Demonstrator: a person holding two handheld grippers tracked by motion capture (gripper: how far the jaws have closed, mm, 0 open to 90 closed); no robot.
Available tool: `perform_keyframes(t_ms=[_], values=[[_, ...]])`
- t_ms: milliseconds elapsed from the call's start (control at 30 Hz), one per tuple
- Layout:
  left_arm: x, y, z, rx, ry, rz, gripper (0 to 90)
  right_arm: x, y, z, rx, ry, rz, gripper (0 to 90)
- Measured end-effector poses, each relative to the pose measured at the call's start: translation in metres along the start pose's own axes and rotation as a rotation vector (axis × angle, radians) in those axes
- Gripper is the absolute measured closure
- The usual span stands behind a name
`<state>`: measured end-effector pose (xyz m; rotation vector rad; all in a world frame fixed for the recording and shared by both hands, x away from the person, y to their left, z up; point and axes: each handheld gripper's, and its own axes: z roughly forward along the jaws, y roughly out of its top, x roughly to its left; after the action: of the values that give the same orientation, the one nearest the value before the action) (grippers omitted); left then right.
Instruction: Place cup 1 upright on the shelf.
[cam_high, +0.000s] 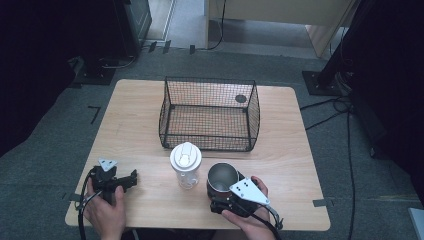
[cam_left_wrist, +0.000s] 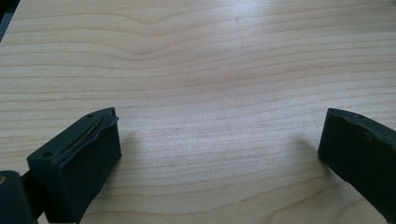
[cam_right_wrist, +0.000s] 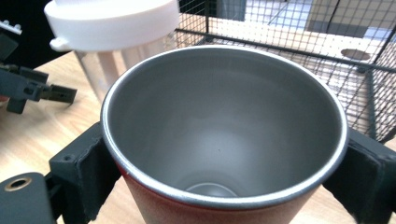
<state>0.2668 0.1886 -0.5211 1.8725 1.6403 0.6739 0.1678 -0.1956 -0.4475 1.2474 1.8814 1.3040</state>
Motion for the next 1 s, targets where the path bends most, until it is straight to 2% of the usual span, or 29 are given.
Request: perform_keyframes(t_ms=[467,1000], values=[[0.000,0.000,0.000,0.000,0.000,0.000,0.0,-0.016,0.027,-0.003,-0.024,-0.046,0.013,7.4],[0.000,0.000,0.000,0.002,0.000,0.001,0.0,-0.025,0.060,0.000,-0.044,-0.086,0.013,7.4]])
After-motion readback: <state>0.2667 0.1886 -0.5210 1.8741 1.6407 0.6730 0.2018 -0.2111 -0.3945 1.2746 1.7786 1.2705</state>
